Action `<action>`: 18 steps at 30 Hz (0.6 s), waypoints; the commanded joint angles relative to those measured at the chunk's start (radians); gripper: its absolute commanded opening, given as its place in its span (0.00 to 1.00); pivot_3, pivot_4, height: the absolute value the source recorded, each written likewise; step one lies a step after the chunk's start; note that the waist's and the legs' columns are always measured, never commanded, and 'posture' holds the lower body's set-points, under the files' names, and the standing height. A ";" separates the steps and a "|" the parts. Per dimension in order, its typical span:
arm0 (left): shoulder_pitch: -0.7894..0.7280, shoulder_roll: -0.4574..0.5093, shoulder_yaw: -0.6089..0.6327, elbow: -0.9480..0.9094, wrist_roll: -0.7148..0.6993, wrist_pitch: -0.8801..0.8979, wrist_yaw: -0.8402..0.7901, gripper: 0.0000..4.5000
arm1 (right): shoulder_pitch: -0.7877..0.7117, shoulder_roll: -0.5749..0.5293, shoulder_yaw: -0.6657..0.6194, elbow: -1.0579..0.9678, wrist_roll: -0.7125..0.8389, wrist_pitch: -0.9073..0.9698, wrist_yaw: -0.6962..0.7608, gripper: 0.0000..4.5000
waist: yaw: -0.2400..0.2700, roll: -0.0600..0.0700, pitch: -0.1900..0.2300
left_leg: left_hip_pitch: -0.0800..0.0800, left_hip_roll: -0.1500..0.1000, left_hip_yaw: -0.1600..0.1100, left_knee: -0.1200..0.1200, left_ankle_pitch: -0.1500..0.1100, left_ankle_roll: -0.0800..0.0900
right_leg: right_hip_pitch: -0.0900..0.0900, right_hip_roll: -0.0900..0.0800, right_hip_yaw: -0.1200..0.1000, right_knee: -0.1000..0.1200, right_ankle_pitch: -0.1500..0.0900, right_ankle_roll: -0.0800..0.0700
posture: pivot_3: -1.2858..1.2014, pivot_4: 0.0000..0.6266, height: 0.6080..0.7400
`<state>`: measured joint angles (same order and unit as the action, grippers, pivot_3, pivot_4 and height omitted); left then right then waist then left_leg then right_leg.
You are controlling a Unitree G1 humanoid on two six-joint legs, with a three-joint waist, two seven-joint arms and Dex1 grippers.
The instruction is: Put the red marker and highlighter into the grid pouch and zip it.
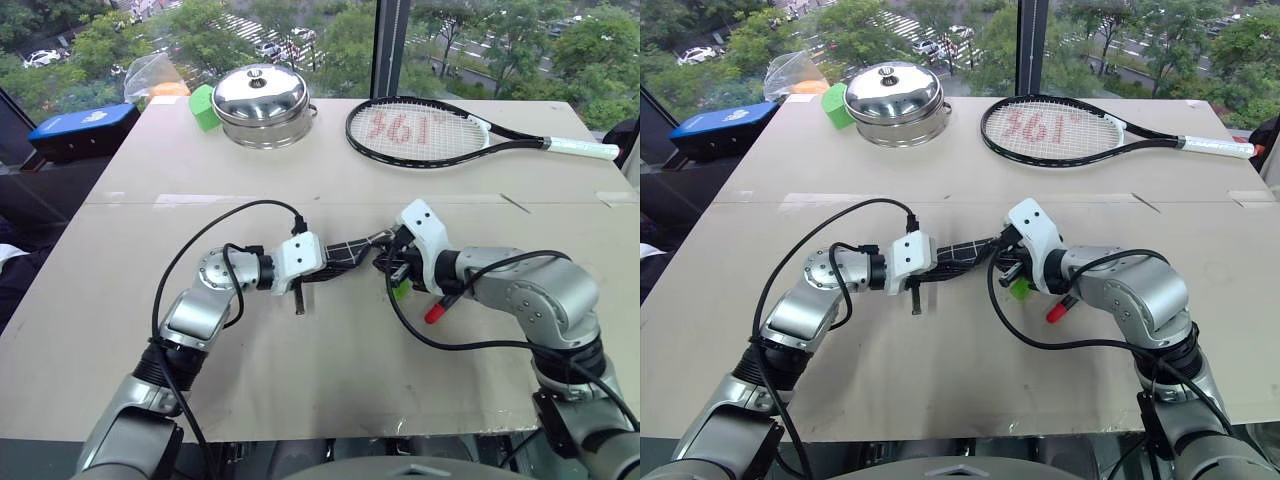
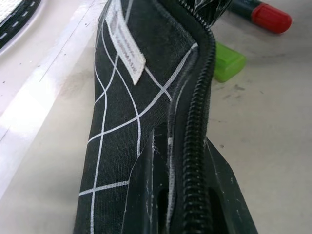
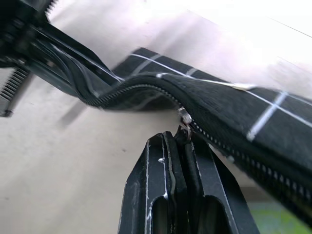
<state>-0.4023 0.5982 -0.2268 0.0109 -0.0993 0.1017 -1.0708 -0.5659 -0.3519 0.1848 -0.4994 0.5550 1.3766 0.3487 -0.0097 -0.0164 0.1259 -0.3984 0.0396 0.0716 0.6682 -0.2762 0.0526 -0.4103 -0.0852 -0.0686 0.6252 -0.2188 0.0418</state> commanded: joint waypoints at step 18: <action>-0.050 0.004 -0.056 0.077 0.091 -0.185 -0.022 0.00 | 0.081 0.084 -0.344 -0.030 0.307 0.238 0.101 0.01 | 0.001 0.000 0.000 | 0.000 0.000 0.000 0.000 0.000 0.000 | 0.000 0.000 0.000 0.000 0.000 0.000 | 0.52 0.24 1.00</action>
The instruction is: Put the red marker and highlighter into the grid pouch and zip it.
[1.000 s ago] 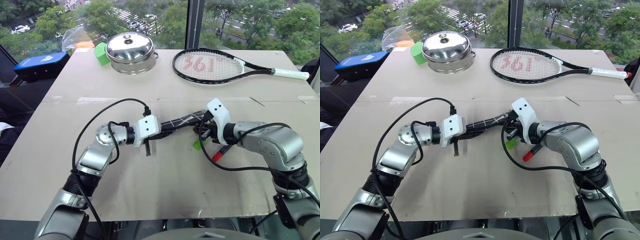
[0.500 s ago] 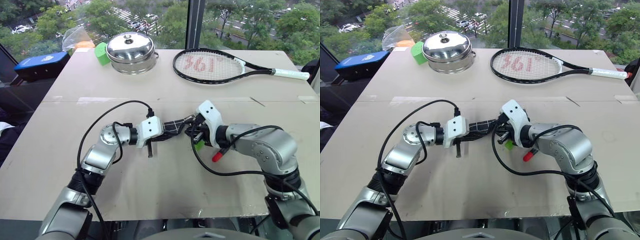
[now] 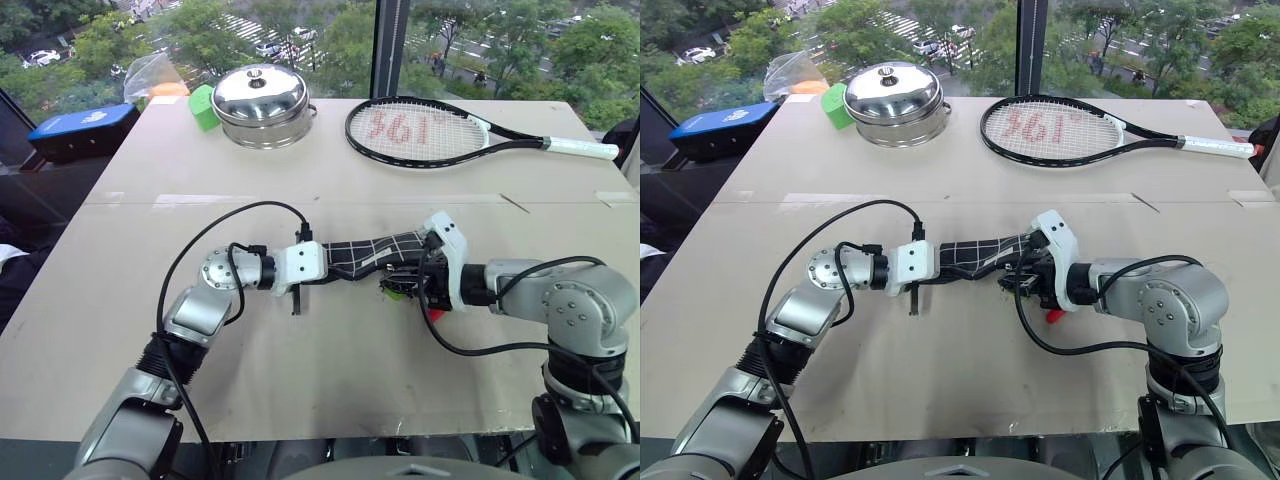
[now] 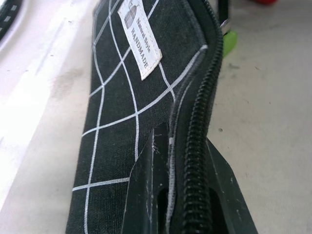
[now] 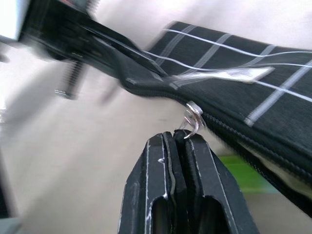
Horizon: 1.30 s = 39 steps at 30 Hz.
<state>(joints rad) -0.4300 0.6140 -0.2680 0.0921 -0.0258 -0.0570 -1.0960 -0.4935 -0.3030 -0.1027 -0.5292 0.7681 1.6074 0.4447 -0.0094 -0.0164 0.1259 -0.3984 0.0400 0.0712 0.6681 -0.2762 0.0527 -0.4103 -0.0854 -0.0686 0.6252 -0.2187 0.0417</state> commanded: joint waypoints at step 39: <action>-0.031 -0.125 0.031 -0.115 -0.064 0.317 0.117 0.00 | 0.074 0.184 -0.187 0.071 0.440 0.007 -0.498 0.01 | -0.001 0.000 0.000 | 0.000 0.000 0.000 -0.001 0.000 0.000 | 0.000 0.000 0.001 0.000 0.000 0.000 | 0.52 0.24 1.00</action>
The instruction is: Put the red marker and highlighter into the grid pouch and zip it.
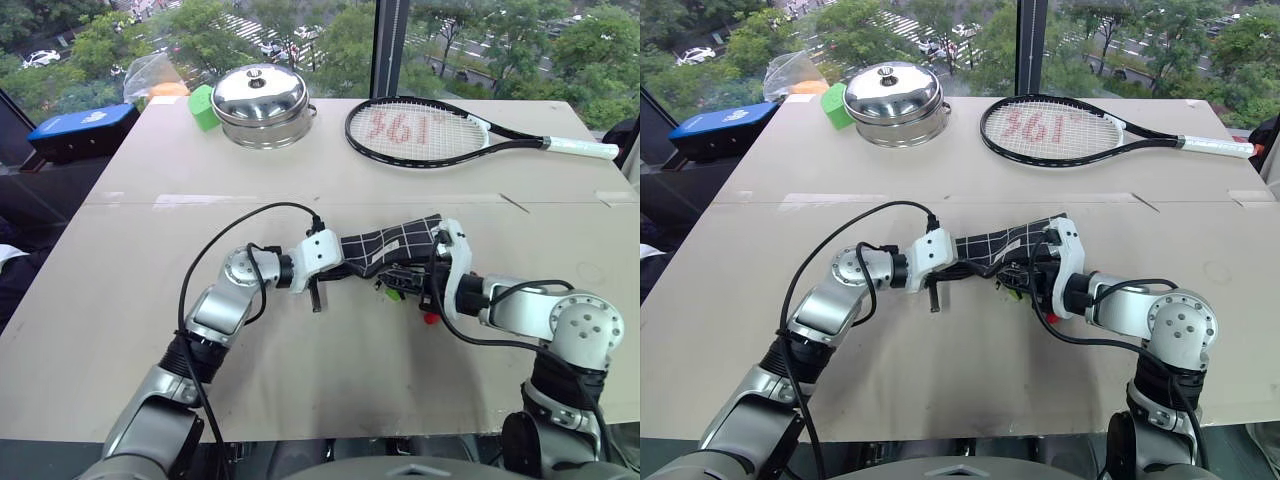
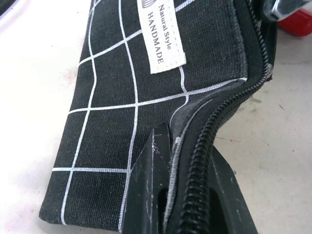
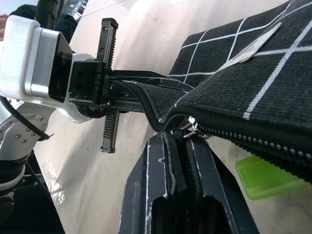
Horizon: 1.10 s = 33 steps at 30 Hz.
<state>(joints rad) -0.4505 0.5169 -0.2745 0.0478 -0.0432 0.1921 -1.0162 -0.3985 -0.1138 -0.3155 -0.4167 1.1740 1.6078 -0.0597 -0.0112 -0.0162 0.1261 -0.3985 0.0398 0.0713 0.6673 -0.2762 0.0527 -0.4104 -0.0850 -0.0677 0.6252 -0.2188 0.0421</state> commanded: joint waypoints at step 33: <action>0.005 -0.053 0.075 -0.229 -0.173 0.353 0.122 0.00 | -0.062 -0.119 0.114 -0.035 -0.187 -0.114 0.081 0.01 | 0.001 0.000 0.000 | 0.000 0.000 0.000 0.000 0.000 0.000 | 0.000 0.000 0.001 -0.001 0.000 0.000 | 0.52 0.24 1.00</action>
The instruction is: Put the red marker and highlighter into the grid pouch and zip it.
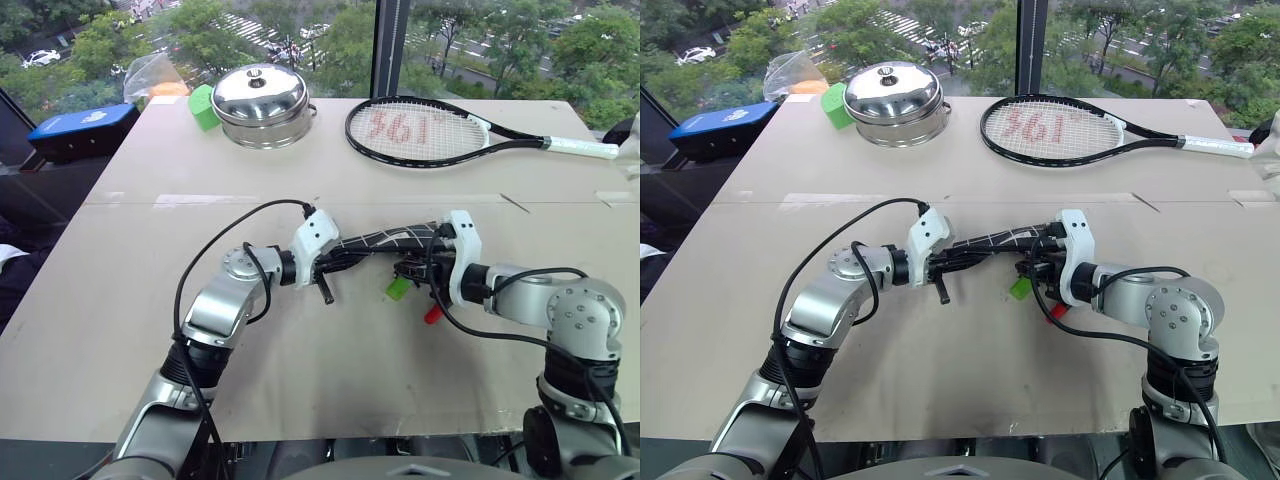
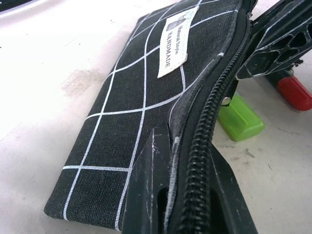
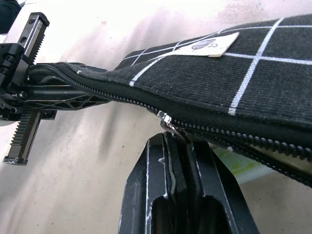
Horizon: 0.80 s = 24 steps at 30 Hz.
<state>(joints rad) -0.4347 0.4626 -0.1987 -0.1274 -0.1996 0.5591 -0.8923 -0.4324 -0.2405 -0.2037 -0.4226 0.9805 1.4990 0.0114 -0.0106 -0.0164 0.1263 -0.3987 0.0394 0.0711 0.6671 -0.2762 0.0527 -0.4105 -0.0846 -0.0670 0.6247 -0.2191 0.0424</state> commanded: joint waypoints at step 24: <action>-0.006 -0.013 0.053 -0.091 -0.067 0.010 -0.005 0.00 | -0.179 0.109 0.220 0.143 -0.191 -0.083 0.148 0.01 | -0.002 0.001 0.001 | -0.001 -0.001 0.001 0.000 0.000 0.000 | 0.000 -0.001 0.000 -0.001 0.000 0.000 | 0.52 0.24 1.00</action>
<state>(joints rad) -0.4269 0.4681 -0.1580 -0.1171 -0.2023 0.5817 -0.8870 -0.6121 -0.1321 0.0030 -0.2759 0.7888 1.4170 0.1340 -0.0126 -0.0157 0.1271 -0.3997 0.0387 0.0716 0.6668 -0.2762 0.0527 -0.4110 -0.0856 -0.0667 0.6236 -0.2190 0.0424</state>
